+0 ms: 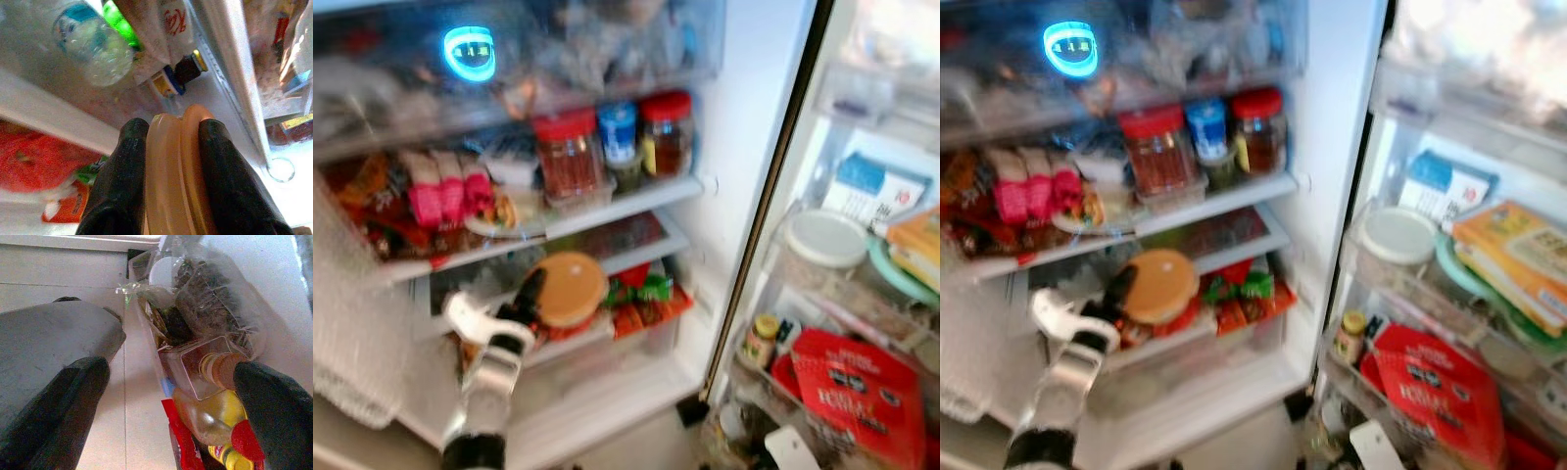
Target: Restocking fridge
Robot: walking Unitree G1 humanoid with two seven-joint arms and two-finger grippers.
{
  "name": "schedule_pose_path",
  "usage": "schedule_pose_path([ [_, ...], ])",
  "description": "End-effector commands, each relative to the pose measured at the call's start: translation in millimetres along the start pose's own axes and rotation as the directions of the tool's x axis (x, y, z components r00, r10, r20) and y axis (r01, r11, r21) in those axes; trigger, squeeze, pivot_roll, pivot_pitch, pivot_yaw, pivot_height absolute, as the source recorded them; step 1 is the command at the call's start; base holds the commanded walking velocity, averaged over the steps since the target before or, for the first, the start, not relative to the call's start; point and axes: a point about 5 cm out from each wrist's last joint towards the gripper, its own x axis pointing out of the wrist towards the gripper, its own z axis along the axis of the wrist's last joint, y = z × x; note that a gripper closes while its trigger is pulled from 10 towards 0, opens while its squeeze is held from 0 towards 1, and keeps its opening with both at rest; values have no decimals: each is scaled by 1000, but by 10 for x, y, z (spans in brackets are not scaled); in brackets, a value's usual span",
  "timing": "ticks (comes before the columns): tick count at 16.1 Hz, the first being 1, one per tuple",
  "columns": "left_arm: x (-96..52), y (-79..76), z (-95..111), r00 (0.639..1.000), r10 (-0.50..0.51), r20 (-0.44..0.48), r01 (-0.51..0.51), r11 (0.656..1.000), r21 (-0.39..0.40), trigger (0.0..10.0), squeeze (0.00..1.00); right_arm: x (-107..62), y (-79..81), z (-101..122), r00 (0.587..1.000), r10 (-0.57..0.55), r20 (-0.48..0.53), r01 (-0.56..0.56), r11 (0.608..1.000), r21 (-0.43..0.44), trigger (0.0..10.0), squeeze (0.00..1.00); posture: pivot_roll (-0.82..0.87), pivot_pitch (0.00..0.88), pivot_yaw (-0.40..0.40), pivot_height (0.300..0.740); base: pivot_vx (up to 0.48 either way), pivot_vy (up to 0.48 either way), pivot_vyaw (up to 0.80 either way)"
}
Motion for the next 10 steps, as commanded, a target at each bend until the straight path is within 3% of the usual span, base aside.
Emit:
schedule_pose_path([
  [1,-21,91,141,998,47,42,-49,998,45,10000,0,3,-32,43,1000,-8,15,9,1000,-9,10000,0,-77,0,-3,636,251,0,0],
  [10,31,149,213,989,110,103,-117,991,61,10000,0,4,-26,45,1000,-4,15,4,1000,0,10000,0,-80,2,-1,636,261,0,0],
])
